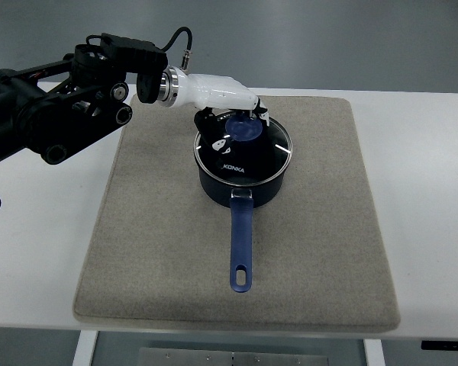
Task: Open pot lid and place left with left hand
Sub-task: 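Close the left hand fingers around the blue lid knob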
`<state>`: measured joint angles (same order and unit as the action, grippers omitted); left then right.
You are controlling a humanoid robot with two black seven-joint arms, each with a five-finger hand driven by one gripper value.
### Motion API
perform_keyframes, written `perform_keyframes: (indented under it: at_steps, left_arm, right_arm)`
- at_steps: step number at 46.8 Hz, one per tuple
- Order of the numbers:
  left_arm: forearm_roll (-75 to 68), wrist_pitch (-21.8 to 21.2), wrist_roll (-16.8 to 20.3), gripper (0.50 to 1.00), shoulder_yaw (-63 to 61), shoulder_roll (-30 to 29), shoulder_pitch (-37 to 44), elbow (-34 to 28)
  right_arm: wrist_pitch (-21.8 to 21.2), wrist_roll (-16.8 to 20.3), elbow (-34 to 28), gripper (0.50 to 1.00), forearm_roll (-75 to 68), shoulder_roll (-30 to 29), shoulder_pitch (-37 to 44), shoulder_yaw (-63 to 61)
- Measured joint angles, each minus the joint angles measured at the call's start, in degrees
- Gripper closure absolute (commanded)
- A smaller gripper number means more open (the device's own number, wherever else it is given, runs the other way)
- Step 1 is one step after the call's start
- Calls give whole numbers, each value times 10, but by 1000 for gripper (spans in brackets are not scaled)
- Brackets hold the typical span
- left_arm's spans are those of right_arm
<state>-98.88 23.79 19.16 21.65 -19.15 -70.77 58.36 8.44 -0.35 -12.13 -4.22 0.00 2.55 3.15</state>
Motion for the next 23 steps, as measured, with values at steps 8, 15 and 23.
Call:
perform_keyframes:
  at_steps: [8,15,23]
  left_arm:
    - [0,0,0,1000,-1,0,-1,1]
    - [1,1,0,1000,-1,0,-1,2]
    - [2,1,0,1000,1,-1,-1,3]
  right_arm:
    - [0,0,0,585,0,0,0,0]
    - [0,0,0,585,0,0,0,0]
    - [0,0,0,585,0,0,0,0]
